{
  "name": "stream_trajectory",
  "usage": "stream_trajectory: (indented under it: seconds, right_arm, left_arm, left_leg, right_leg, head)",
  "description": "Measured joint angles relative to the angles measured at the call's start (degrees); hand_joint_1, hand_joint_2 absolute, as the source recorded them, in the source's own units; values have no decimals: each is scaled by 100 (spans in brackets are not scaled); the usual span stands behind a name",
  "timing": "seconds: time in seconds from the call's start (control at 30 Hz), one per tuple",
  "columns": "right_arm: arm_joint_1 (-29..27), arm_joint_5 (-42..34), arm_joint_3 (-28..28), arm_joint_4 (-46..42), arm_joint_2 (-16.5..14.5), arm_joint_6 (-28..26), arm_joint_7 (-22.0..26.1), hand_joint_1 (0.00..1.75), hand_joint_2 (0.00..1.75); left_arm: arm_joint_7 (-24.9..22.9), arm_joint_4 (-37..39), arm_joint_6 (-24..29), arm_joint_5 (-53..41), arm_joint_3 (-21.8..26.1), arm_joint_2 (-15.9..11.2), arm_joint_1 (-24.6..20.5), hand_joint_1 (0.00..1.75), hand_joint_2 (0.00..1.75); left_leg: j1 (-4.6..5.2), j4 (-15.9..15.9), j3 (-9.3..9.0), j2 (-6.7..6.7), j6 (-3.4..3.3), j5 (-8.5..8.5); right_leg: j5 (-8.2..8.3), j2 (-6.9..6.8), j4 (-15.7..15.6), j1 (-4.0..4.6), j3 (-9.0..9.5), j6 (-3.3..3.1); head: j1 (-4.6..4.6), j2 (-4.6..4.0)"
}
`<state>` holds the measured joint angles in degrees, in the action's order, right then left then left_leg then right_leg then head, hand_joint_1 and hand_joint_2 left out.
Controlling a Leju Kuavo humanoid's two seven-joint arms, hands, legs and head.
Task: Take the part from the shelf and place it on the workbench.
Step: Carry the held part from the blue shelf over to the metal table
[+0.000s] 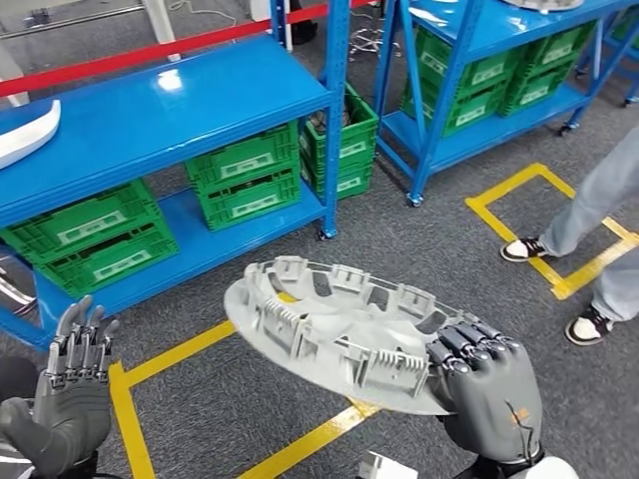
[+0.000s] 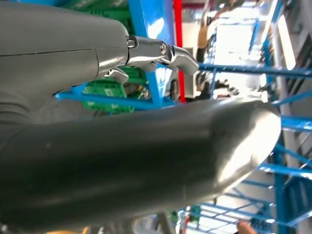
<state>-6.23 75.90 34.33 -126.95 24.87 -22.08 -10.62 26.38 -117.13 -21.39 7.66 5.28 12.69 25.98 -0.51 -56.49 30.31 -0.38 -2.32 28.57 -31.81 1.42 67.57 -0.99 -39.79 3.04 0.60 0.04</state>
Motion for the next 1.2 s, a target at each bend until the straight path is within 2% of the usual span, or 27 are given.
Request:
stream_trajectory:
  seconds: [0.07, 0.1, 0.13, 0.17, 0.23, 0.27, 0.3, 0.37, 0.43, 0.5, 0.53, 0.57, 0.6, 0.63, 0.67, 0.73, 0.8, 0.87, 0.9, 0.93, 1.0, 1.03, 1.07, 1.1, 1.13, 1.17, 1.2]
  right_arm:
    - [-3, -8, 1, 3, 0, -3, 16, 175, 175]
    - [-11, -10, 1, 5, 0, -3, 17, 175, 175]
    - [-21, -15, 0, 6, 0, -3, 16, 175, 175]
    - [-29, -20, -1, 7, 0, -3, 17, 175, 175]
    - [-23, -40, -2, 7, 0, -2, 19, 175, 175]
    - [-15, -51, -3, 7, 0, -1, 20, 175, 175]
    - [-12, -62, -3, 7, 0, 0, 22, 175, 175]
    - [-25, -78, -3, 7, 0, -3, 34, 175, 175]
    - [-30, -94, -3, 7, -1, -5, 49, 175, 175]
    - [-17, -109, -2, 7, -4, 14, 45, 175, 175]
    - [-20, -113, -4, 7, -5, 19, 50, 175, 175]
    - [-40, -113, -8, 8, -7, 15, 64, 175, 175]
    - [-71, -115, -17, 9, -7, -3, 90, 175, 175]
    - [-106, -119, -29, 11, -7, -22, 116, 175, 175]
    - [-136, -124, -41, 13, -7, -37, 130, 175, 175]
    - [-154, -137, -54, 14, -7, -42, 115, 175, 175]
    - [-129, -137, -51, -3, -7, -11, 63, 175, 175]
    - [-158, -133, -63, -23, -7, -10, 55, 175, 175]
    - [-187, -136, -75, -29, -7, -28, 73, 175, 175]
    - [-198, -144, -86, -33, -7, -50, 90, 175, 175]
    - [-167, -161, -94, -38, -7, -50, 96, 175, 175]
    - [-147, -164, -93, -40, -7, -27, 89, 175, 175]
    - [-140, -163, -91, -40, -9, -3, 80, 175, 175]
    - [-150, -158, -92, -41, -12, 12, 76, 175, 175]
    - [-169, -157, -99, -41, -15, 14, 79, 175, 175]
    - [-192, -163, -110, -41, -18, -1, 91, 175, 175]
    - [-211, -171, -125, -41, -17, -21, 107, 175, 175]
  left_arm:
    - [-8, 0, -4, 0, 3, -2, 3, 0, 0]
    - [-10, 0, -5, 1, 2, -2, 2, 0, 0]
    - [-13, 0, -5, 2, 2, -3, 0, 0, 0]
    - [-13, 0, -5, 2, 1, -3, -1, 0, 0]
    - [-13, 0, 1, 0, 1, -4, -4, 0, 0]
    - [-13, 0, 9, -2, 0, -6, -9, 0, 0]
    - [-13, 0, 17, -3, -2, -7, -13, 0, 0]
    - [-12, 0, 29, -4, -4, -13, -23, 0, 0]
    - [-9, -1, 33, -5, -5, -22, -31, 0, 0]
    - [-22, -1, 53, -10, -5, -33, -30, 0, 0]
    - [-21, -1, 62, -17, -5, -37, -26, 0, 0]
    - [-14, 1, 65, -28, -5, -38, -17, 0, 0]
    - [11, 1, 59, -38, -5, -38, -6, 0, 0]
    - [38, 2, 51, -49, -4, -38, 5, 0, 0]
    - [56, 2, 44, -57, -4, -38, 13, 0, 0]
    - [43, 1, 52, -66, -5, -38, 5, 0, 0]
    - [-24, -5, 104, -66, -20, -39, -29, 0, 0]
    - [-35, -11, 157, -73, -49, -44, -49, 0, 0]
    - [-16, -11, 169, -78, -68, -47, -49, 0, 0]
    - [7, -13, 175, -80, -90, -49, -45, 0, 0]
    - [7, -16, 205, -80, -135, -56, -46, 0, 0]
    - [-11, -17, 228, -81, -151, -60, -48, 0, 0]
    - [-27, -17, 255, -83, -164, -65, -50, 0, 0]
    - [-28, -17, 278, -87, -170, -71, -49, 0, 0]
    - [-4, -16, 301, -97, -177, -83, -45, 0, 0]
    - [55, -13, 321, -104, -182, -111, -36, 0, 0]
    - [130, -9, 333, -104, -183, -147, -21, 0, 0]
  left_leg:
    - [12, -7, 10, 183, -4, 3]
    - [14, -11, 11, 267, -3, 6]
    - [14, -15, 8, 345, 3, 11]
    - [16, -22, 1, 414, 16, 20]
    - [51, -46, -13, 528, 64, 49]
    - [74, -60, -18, 579, 89, 60]
    - [93, -69, -20, 629, 111, 65]
    - [89, -86, -22, 707, 154, 88]
    - [56, -289, 50, 510, 208, 273]
    - [33, -965, 324, 201, 237, 666]
    - [30, -1374, 499, 131, 238, 843]
    - [31, -1678, 628, 105, 234, 934]
    - [32, -1778, 673, 96, 224, 907]
    - [32, -1648, 615, 81, 208, 769]
    - [31, -1315, 468, 35, 185, 550]
    - [11, -553, 139, -274, 127, 197]
    - [3, -197, 6, -504, 100, 118]
    - [7, -140, 6, -409, 81, 110]
    - [0, -107, -2, -328, 55, 88]
    - [-9, -71, -13, -242, 25, 64]
    - [-4, -32, -19, -48, -16, 38]
    - [4, -31, -12, 45, -22, 37]
    - [11, -31, -7, 144, -23, 39]
    - [14, -32, -5, 233, -22, 40]
    - [13, -33, -6, 314, -16, 44]
    - [12, -33, -13, 387, -5, 51]
    - [16, -37, -27, 451, 14, 63]
  right_leg:
    - [-226, -108, 615, -11, -249, 31]
    - [-192, -131, 640, -15, -229, 39]
    - [-63, -163, 428, -16, -85, 41]
    - [117, -249, 31, -13, 158, 37]
    - [331, -522, -738, 23, 613, -6]
    - [362, -605, -932, 38, 725, -37]
    - [350, -616, -983, 53, 745, -69]
    - [388, -467, -979, 43, 713, -135]
    - [425, -336, -988, 26, 687, -205]
    - [453, -197, -993, 22, 665, -254]
    - [462, -119, -992, 27, 655, -267]
    - [467, -36, -991, 34, 650, -275]
    - [471, 48, -989, 40, 648, -278]
    - [475, 133, -985, 43, 649, -279]
    - [478, 219, -977, 45, 651, -276]
    - [491, 382, -949, 40, 626, -252]
    - [526, 529, -925, 18, 546, -187]
    - [569, 663, -930, -9, 464, -101]
    - [549, 627, -901, -7, 420, -71]
    - [480, 514, -804, 5, 352, -48]
    - [146, 128, -226, 27, 70, -12]
    - [-42, -4, 167, 24, -105, 9]
    - [-175, -79, 502, 16, -247, 30]
    - [-207, -112, 658, 5, -295, 46]
    - [-133, -140, 583, -6, -223, 57]
    - [24, -189, 279, -15, -29, 62]
    - [185, -314, -154, -18, 232, 64]
  head:
    - [-3, 0]
    - [-5, 0]
    - [-5, 0]
    - [-6, 0]
    - [-6, 0]
    - [-3, 0]
    - [-1, 0]
    - [3, 0]
    - [11, 0]
    - [22, 0]
    - [23, 0]
    - [22, 0]
    - [20, 0]
    - [20, 0]
    - [21, 0]
    - [15, 0]
    - [21, 0]
    - [31, 0]
    - [28, 0]
    - [14, 0]
    - [-12, 0]
    - [-24, 0]
    - [-24, 0]
    - [-24, 0]
    - [-25, 0]
    - [-26, 0]
    - [-26, 1]
